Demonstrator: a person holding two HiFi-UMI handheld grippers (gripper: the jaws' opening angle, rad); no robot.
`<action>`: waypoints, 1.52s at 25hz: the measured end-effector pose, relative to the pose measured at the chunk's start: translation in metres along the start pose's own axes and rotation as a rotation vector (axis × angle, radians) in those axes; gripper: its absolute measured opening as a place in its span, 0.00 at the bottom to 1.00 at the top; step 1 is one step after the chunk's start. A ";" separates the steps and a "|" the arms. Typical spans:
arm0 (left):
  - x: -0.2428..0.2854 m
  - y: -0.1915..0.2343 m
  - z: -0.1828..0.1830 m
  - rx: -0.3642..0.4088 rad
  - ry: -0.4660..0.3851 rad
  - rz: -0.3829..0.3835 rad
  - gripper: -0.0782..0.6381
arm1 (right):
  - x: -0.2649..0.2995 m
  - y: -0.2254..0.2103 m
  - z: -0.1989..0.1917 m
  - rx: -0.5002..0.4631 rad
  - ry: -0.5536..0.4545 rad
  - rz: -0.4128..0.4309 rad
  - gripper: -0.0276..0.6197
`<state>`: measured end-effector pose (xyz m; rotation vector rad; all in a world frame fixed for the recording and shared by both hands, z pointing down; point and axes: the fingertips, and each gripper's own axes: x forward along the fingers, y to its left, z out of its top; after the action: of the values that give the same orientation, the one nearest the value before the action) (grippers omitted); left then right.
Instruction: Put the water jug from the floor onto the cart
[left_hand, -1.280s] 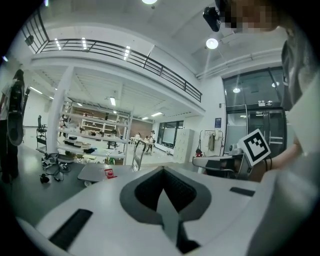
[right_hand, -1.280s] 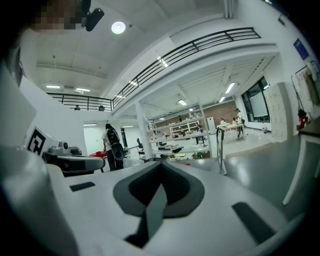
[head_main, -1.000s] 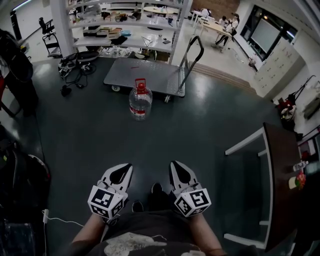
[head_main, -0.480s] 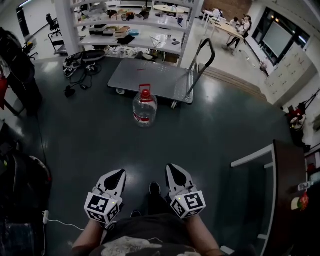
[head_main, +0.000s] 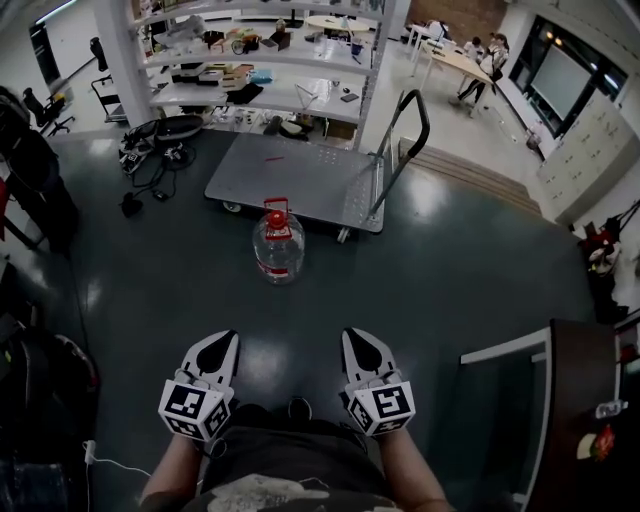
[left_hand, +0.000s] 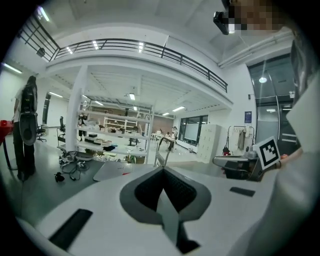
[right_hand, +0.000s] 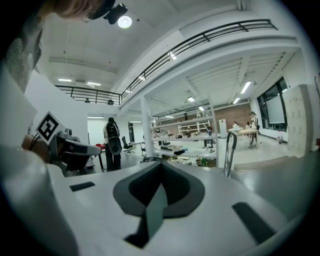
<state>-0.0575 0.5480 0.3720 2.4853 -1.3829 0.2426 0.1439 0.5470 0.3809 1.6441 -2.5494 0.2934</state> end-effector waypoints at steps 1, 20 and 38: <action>0.009 0.005 0.002 -0.009 0.002 0.009 0.12 | 0.008 -0.009 0.002 -0.007 -0.001 -0.007 0.03; 0.227 0.169 0.073 -0.074 -0.010 -0.151 0.12 | 0.255 -0.095 0.047 0.058 0.012 -0.132 0.03; 0.345 0.288 0.087 -0.091 0.058 -0.119 0.12 | 0.452 -0.152 0.012 -0.005 0.221 -0.146 0.03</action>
<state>-0.1201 0.0991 0.4353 2.4550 -1.1912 0.2190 0.0953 0.0800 0.4679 1.6812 -2.2573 0.4296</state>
